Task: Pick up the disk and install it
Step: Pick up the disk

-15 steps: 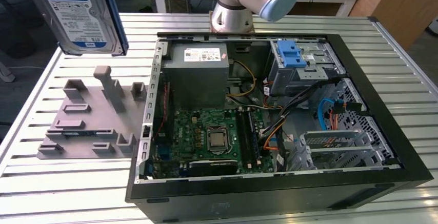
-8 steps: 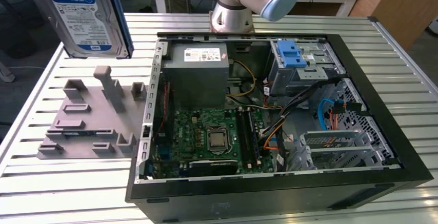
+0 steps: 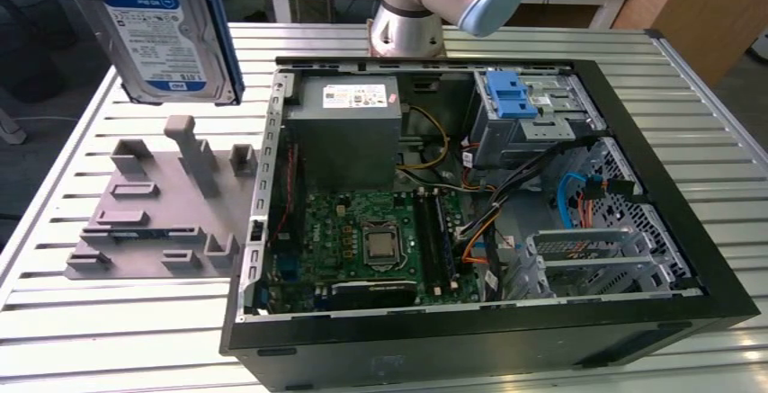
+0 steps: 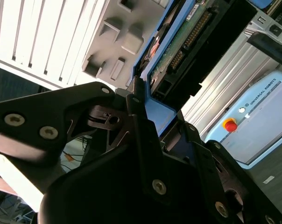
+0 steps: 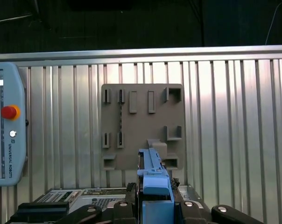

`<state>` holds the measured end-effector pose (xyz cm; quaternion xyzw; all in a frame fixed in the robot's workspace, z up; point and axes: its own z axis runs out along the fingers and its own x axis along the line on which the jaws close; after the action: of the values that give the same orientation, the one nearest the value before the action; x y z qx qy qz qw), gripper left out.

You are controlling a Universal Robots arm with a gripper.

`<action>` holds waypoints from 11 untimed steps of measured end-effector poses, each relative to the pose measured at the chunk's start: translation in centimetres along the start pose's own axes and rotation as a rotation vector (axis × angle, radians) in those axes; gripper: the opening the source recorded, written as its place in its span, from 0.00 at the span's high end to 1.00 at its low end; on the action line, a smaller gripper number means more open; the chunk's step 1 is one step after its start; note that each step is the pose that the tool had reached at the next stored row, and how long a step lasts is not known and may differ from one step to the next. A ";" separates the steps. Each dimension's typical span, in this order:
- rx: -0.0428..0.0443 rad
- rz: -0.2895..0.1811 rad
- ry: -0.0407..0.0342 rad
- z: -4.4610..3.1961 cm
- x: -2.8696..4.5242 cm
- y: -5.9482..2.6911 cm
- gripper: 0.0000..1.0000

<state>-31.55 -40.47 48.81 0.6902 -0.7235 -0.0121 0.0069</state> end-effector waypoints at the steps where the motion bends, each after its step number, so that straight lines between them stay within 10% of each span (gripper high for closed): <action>1: 0.0000 0.000 0.0000 0.00 -0.01 -0.20 0.64; 11: 0.0001 0.000 0.0000 -0.02 -0.03 -1.81 0.64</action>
<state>-29.75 -40.52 48.78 0.6902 -0.7235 -0.0121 0.0069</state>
